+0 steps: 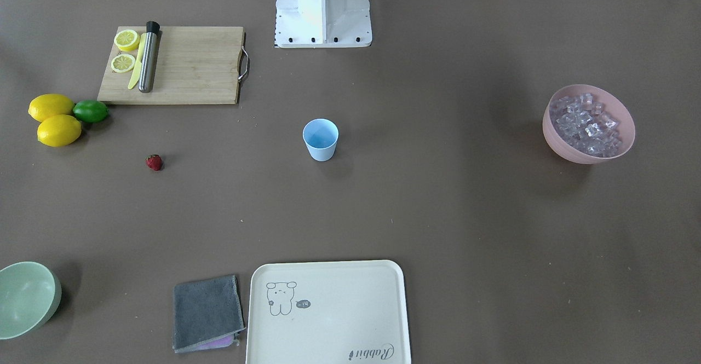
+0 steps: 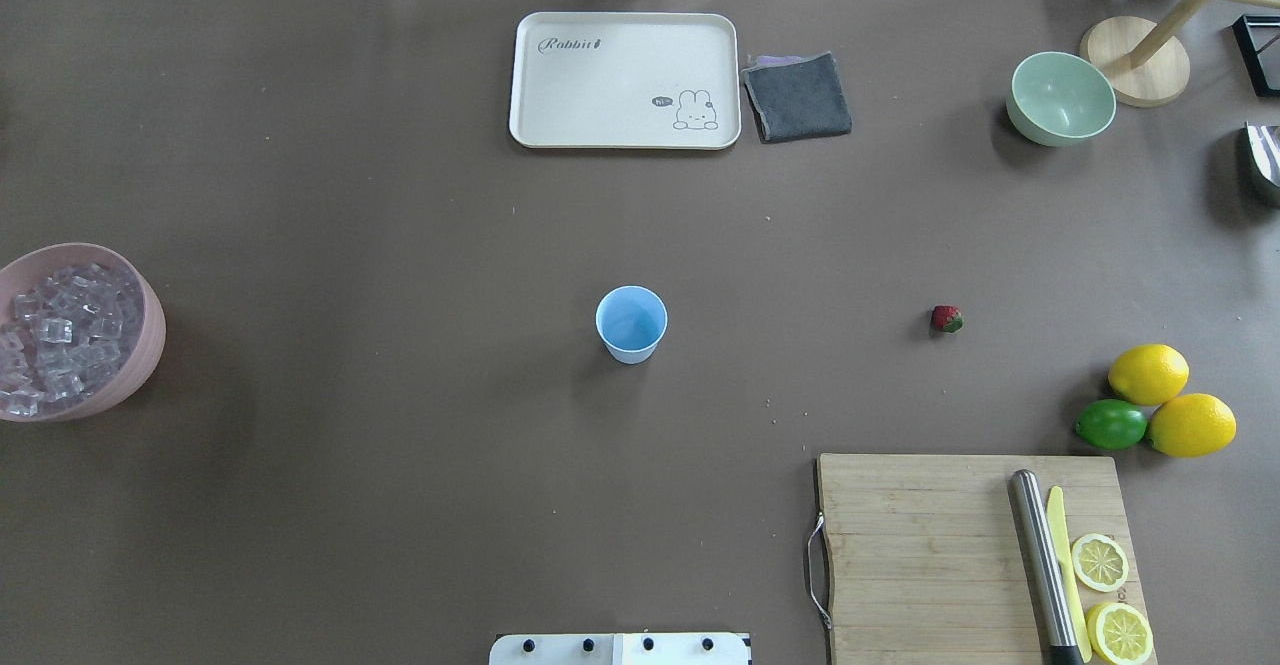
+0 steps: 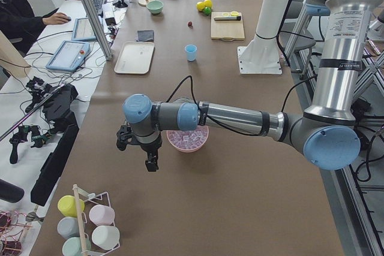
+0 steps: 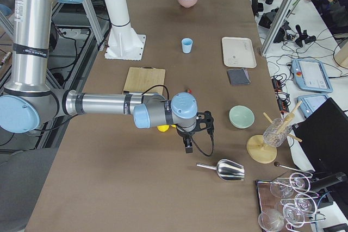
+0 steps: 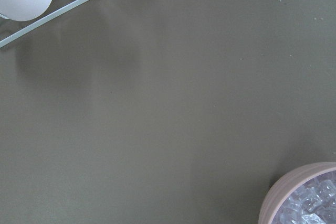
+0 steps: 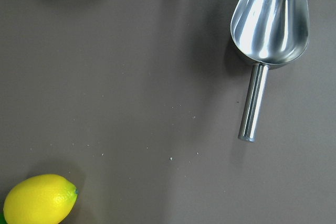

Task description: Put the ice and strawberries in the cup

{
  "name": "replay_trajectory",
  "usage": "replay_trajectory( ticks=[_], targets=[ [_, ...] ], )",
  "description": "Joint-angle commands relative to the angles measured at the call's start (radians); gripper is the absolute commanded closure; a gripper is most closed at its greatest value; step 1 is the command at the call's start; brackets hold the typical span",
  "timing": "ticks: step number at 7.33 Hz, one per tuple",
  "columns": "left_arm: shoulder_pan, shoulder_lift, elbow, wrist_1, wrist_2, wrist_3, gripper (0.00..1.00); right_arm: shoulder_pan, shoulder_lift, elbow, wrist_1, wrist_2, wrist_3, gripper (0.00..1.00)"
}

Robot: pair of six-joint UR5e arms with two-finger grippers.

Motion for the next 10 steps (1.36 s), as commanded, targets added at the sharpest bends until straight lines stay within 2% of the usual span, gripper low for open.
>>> replay_trajectory(
  ticks=[1,5,7,10],
  targets=[
    [0.000,0.000,0.002,0.000,0.000,0.000,0.02,-0.002,0.014,-0.006,0.000,0.002,0.013,0.00],
    [0.019,-0.003,0.008,0.000,0.002,0.000,0.02,-0.017,0.015,0.011,0.000,-0.018,0.011,0.00],
    [0.023,-0.005,0.008,0.000,0.002,0.000,0.02,-0.032,0.012,0.006,0.000,-0.059,0.011,0.00],
    [0.024,-0.005,0.008,0.000,0.000,0.000,0.02,-0.032,0.008,0.003,-0.011,-0.062,0.013,0.00]
  ],
)
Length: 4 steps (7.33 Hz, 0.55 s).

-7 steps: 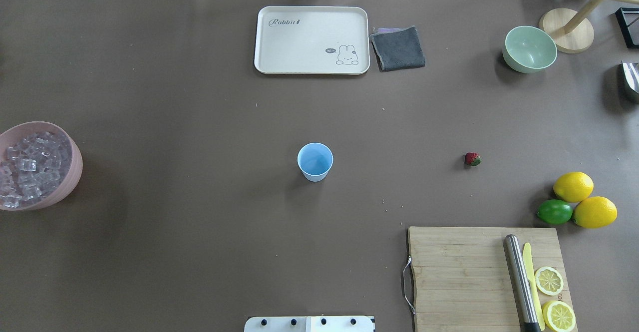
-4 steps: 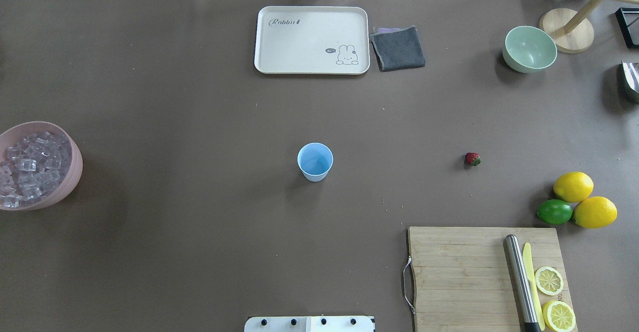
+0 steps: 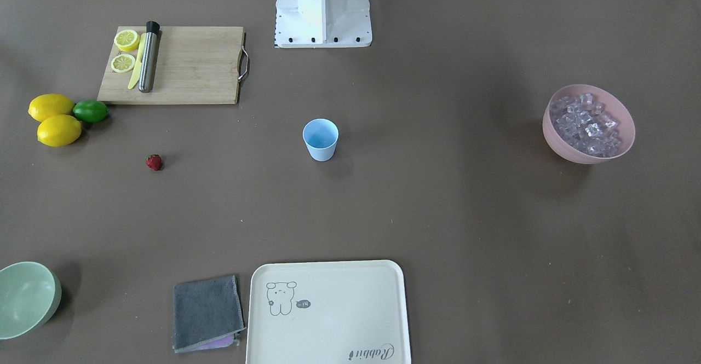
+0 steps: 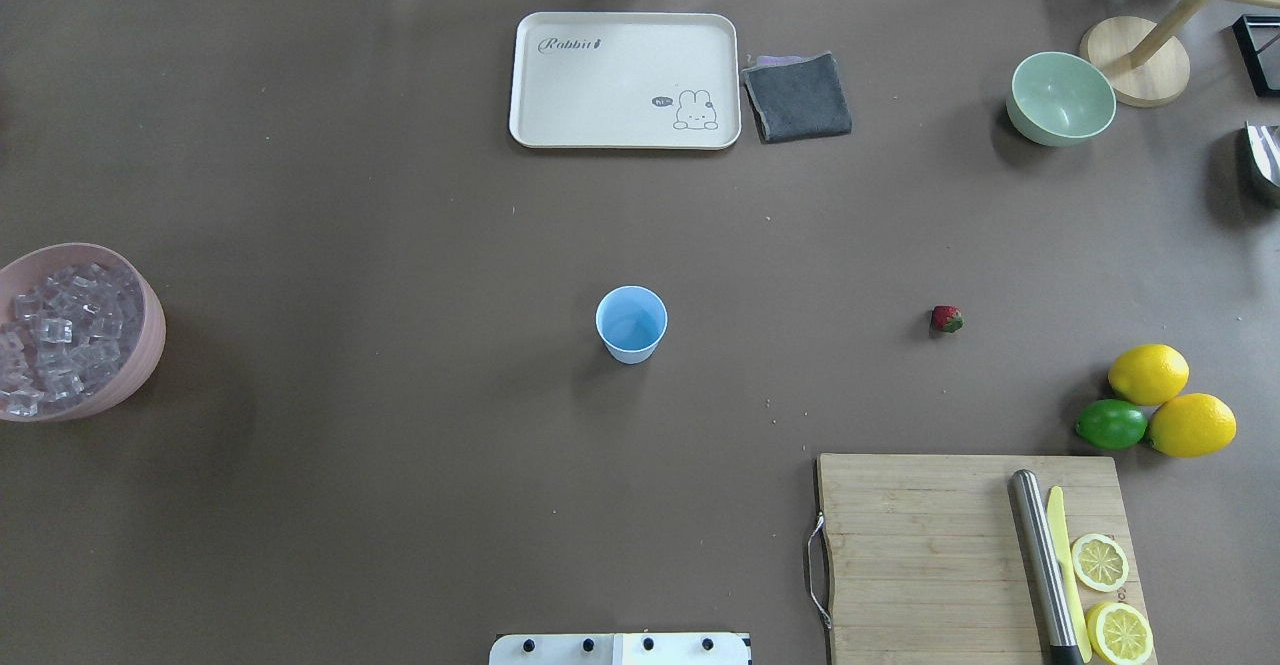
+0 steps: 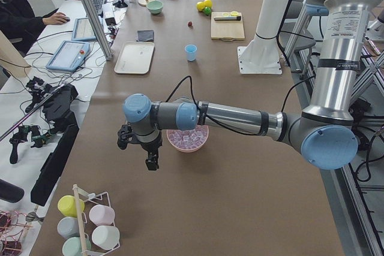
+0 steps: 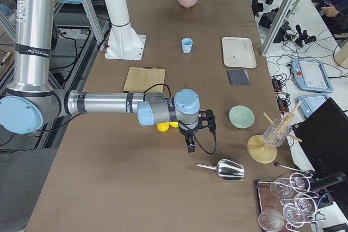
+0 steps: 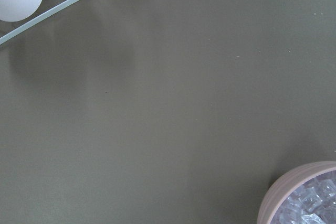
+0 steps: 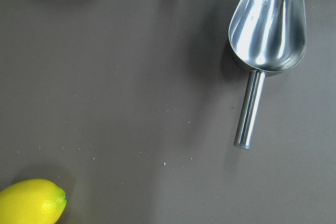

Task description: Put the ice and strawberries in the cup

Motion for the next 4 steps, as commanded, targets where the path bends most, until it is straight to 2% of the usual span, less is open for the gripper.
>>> replay_trajectory(
  ticks=[1,4],
  targets=[
    [0.007,-0.001,-0.001,0.000,0.000,0.000,0.02,-0.001,-0.006,-0.002,-0.005,-0.003,0.001,0.00],
    [0.007,0.001,-0.006,0.000,-0.001,0.000,0.02,-0.001,-0.013,-0.003,-0.007,-0.031,-0.001,0.00]
  ],
)
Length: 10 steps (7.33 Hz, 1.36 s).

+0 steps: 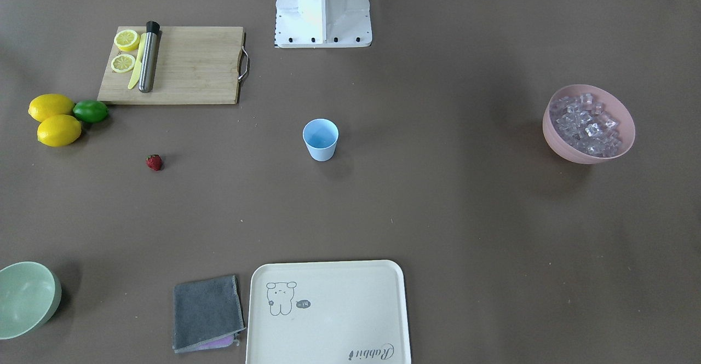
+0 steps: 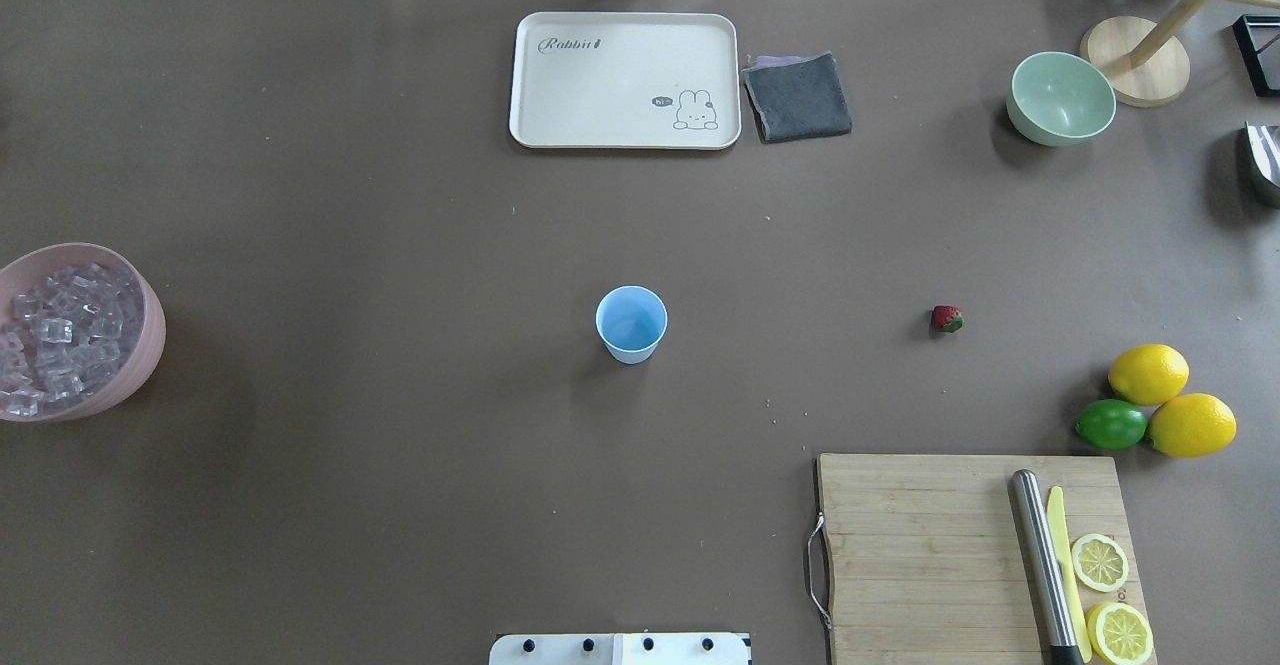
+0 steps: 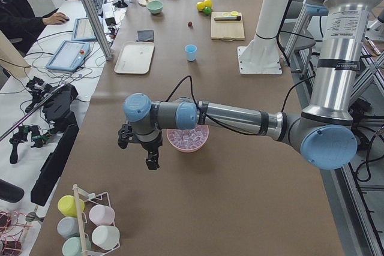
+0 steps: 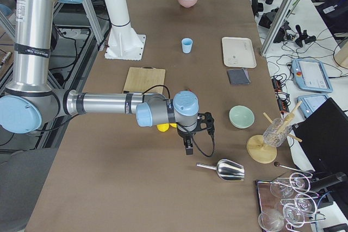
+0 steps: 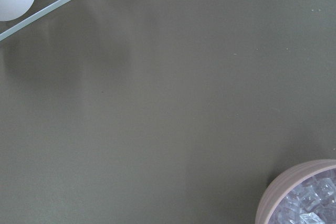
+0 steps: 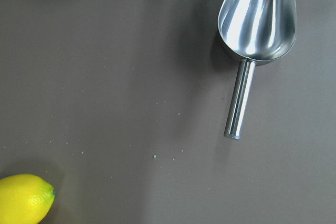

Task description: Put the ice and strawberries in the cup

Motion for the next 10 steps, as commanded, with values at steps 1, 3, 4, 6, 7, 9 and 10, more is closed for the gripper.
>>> replay_trajectory(
  ticks=[1,3,4,6,7,9,10],
  targets=[
    [0.002,0.000,-0.002,-0.001,-0.001,0.000,0.02,-0.002,-0.008,0.000,-0.001,-0.008,0.000,0.00],
    [0.010,0.000,0.003,-0.002,-0.001,0.002,0.02,-0.005,0.003,0.000,-0.049,-0.008,0.000,0.00],
    [0.011,0.005,0.004,-0.003,-0.001,0.006,0.02,-0.009,0.006,0.000,-0.057,-0.017,0.000,0.00],
    [0.011,0.003,-0.003,-0.002,-0.003,0.006,0.02,-0.028,0.035,-0.002,-0.094,-0.031,0.000,0.00],
    [0.011,0.000,0.001,-0.003,-0.003,0.006,0.02,-0.028,0.049,0.000,-0.119,-0.031,0.000,0.00],
    [0.011,-0.006,0.006,-0.002,0.000,0.006,0.02,-0.031,0.057,0.010,-0.116,-0.035,0.000,0.00],
    [0.011,-0.009,0.007,-0.002,0.000,0.006,0.02,-0.029,0.070,0.009,-0.117,-0.034,0.001,0.00]
  ],
)
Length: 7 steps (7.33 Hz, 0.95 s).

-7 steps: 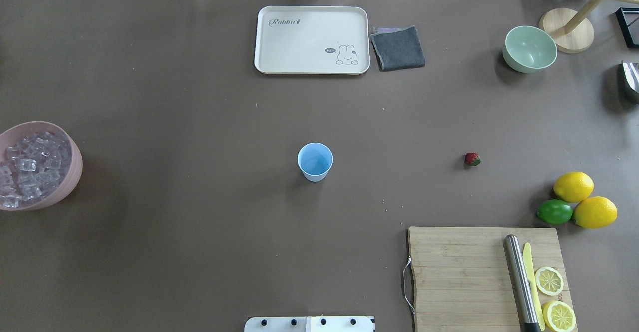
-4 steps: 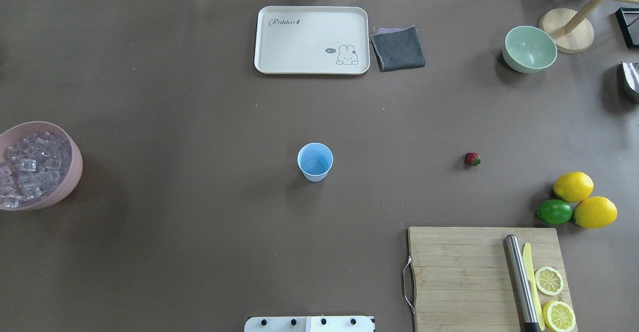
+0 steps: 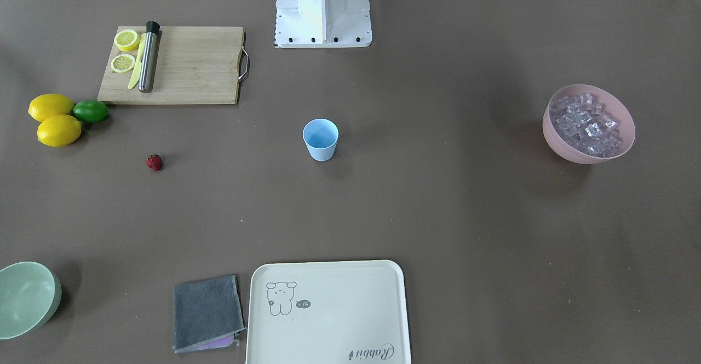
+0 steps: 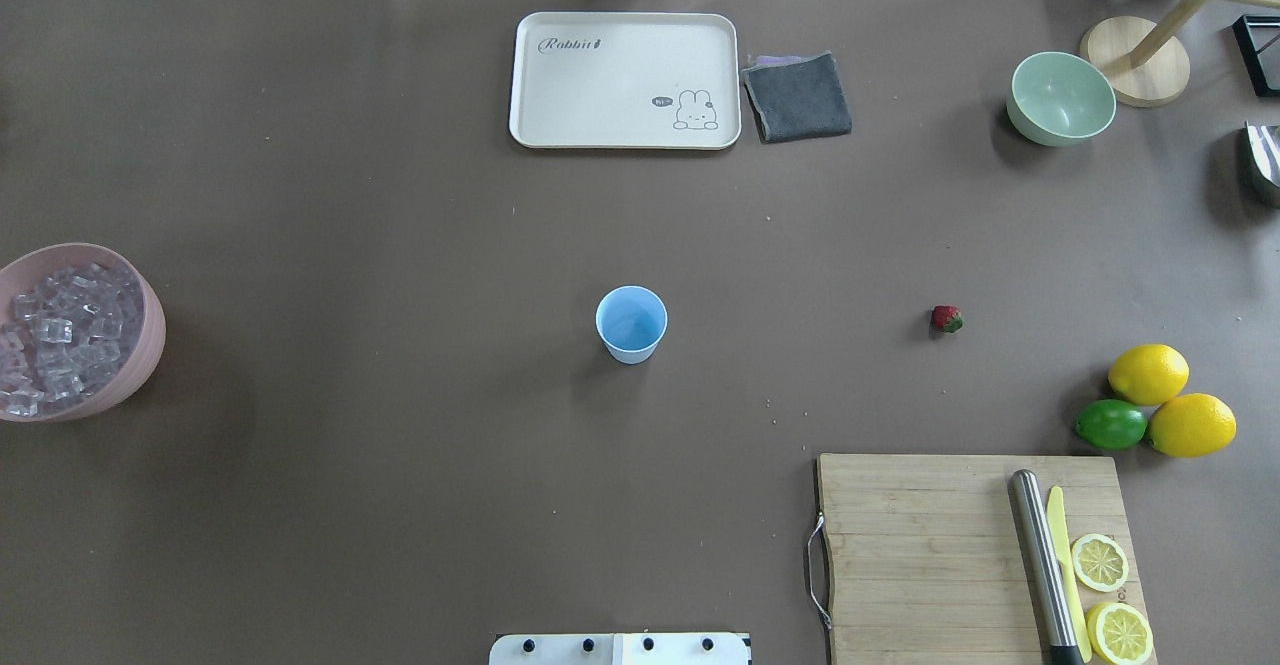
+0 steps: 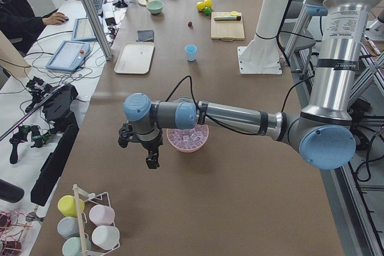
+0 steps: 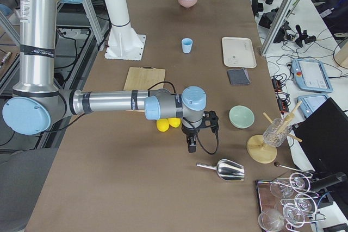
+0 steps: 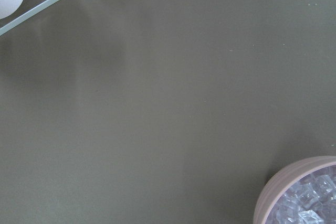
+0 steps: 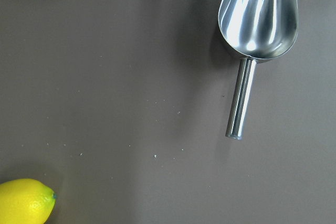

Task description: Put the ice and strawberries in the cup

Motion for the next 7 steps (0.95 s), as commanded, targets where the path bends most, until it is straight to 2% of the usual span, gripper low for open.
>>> replay_trajectory(
  ticks=[1,7],
  targets=[
    [0.000,-0.004,0.002,0.001,0.001,0.000,0.02,-0.002,0.022,-0.002,-0.004,-0.002,0.003,0.00],
    [0.017,0.005,-0.035,-0.010,-0.007,-0.002,0.02,0.000,0.020,0.001,-0.005,-0.016,0.003,0.00]
  ],
)
